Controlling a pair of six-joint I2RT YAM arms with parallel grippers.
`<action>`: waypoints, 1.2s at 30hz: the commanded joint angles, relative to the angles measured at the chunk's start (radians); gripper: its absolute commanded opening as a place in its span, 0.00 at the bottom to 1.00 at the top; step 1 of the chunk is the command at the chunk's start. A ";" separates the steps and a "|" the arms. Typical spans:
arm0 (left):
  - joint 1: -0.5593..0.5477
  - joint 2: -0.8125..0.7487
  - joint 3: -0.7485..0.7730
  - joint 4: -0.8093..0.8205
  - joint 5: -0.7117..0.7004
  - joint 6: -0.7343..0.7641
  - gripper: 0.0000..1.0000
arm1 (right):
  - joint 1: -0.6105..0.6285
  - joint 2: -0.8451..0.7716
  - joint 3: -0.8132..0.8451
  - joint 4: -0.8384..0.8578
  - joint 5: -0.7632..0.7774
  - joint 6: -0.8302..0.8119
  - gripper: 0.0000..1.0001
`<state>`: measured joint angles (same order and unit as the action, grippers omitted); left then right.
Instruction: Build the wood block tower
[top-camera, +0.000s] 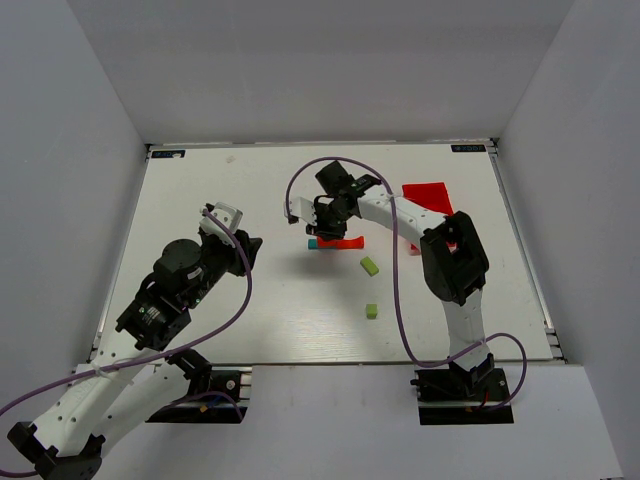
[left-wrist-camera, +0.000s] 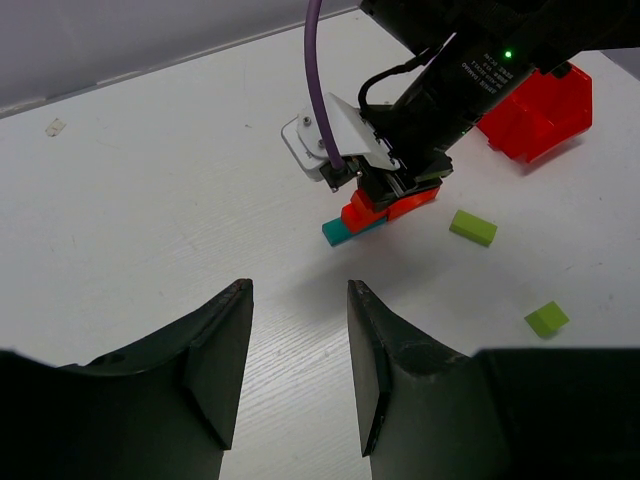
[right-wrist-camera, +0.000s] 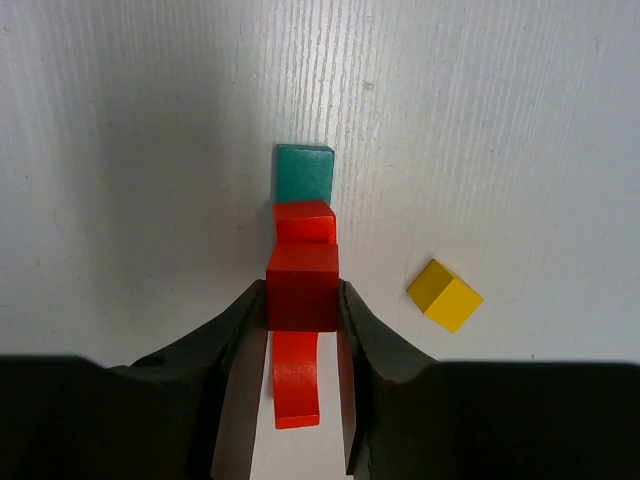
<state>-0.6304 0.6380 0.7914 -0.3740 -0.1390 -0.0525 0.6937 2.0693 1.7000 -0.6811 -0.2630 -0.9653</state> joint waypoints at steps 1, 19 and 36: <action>0.005 -0.003 -0.006 0.000 0.009 -0.001 0.53 | -0.010 -0.015 0.041 -0.014 -0.033 -0.032 0.08; 0.005 -0.003 -0.006 0.000 -0.001 -0.001 0.53 | -0.019 0.018 0.087 -0.064 -0.068 -0.064 0.11; 0.005 -0.003 -0.006 0.000 -0.001 -0.001 0.53 | -0.017 0.035 0.089 -0.069 -0.065 -0.066 0.15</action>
<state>-0.6304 0.6380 0.7914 -0.3740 -0.1394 -0.0525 0.6762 2.0918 1.7466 -0.7334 -0.3084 -1.0225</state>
